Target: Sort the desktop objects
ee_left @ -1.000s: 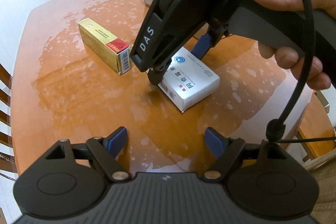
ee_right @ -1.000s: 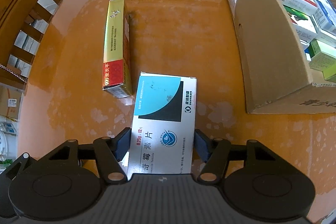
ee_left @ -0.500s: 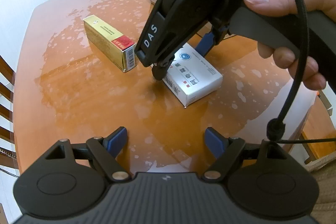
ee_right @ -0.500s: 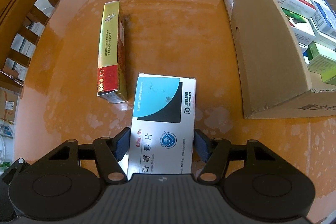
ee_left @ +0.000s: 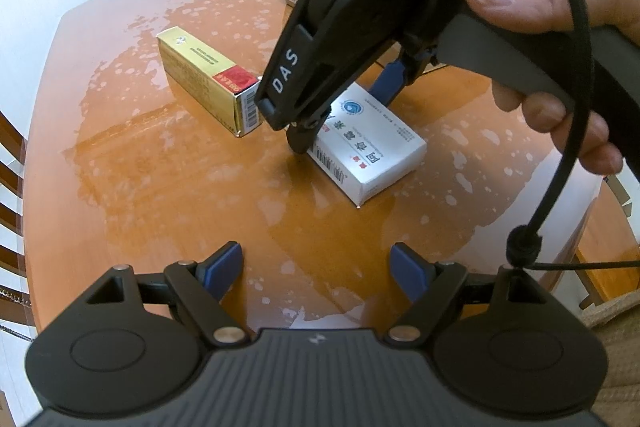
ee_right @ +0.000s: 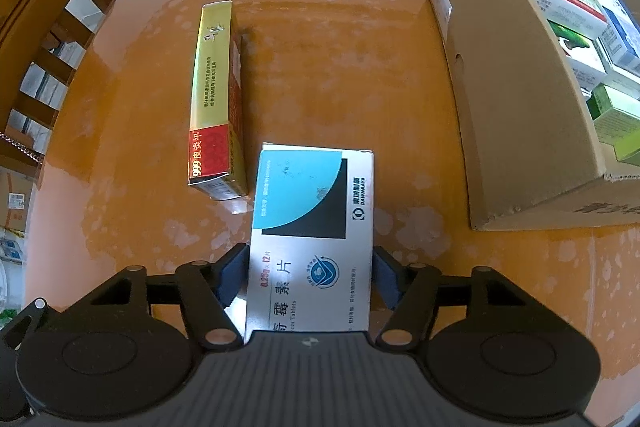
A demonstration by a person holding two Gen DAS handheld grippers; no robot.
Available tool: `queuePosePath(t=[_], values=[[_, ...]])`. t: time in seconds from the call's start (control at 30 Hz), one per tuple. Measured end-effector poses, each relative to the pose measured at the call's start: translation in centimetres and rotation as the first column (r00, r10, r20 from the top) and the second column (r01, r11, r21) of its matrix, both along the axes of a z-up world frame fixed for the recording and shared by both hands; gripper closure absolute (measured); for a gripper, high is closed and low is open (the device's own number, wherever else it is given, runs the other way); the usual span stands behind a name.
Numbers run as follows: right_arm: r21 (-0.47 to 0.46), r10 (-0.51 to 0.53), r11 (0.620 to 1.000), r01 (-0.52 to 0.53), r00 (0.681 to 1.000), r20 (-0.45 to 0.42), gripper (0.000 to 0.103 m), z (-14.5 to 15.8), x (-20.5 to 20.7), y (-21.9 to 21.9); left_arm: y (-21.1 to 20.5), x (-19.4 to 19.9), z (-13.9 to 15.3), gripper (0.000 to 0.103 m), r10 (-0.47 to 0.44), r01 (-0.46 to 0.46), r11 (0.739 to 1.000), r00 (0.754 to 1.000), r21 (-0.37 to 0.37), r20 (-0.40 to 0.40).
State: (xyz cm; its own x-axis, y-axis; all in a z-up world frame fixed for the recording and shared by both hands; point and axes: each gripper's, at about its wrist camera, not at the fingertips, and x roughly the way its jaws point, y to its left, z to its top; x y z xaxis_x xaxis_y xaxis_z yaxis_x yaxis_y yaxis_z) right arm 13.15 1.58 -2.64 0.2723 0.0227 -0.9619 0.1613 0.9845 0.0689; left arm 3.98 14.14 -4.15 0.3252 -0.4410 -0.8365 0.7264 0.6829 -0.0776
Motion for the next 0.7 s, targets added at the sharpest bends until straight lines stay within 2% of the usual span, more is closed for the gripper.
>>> queuePosePath(t=[0.5,0.7], values=[[0.027,0.042,0.999,-0.043,0.998,0.045,0.037,0.7,0.5,-0.1,-0.9,0.3,0.4,0.022,0.02,-0.02,1.0,1.0,0.006,0.012],[0.039,0.061,0.997,-0.064,0.996,0.068,0.037,2.1,0.3,-0.8,-1.5,0.2,0.7,0.022,0.033,-0.033,0.999,0.999,0.012,0.016]])
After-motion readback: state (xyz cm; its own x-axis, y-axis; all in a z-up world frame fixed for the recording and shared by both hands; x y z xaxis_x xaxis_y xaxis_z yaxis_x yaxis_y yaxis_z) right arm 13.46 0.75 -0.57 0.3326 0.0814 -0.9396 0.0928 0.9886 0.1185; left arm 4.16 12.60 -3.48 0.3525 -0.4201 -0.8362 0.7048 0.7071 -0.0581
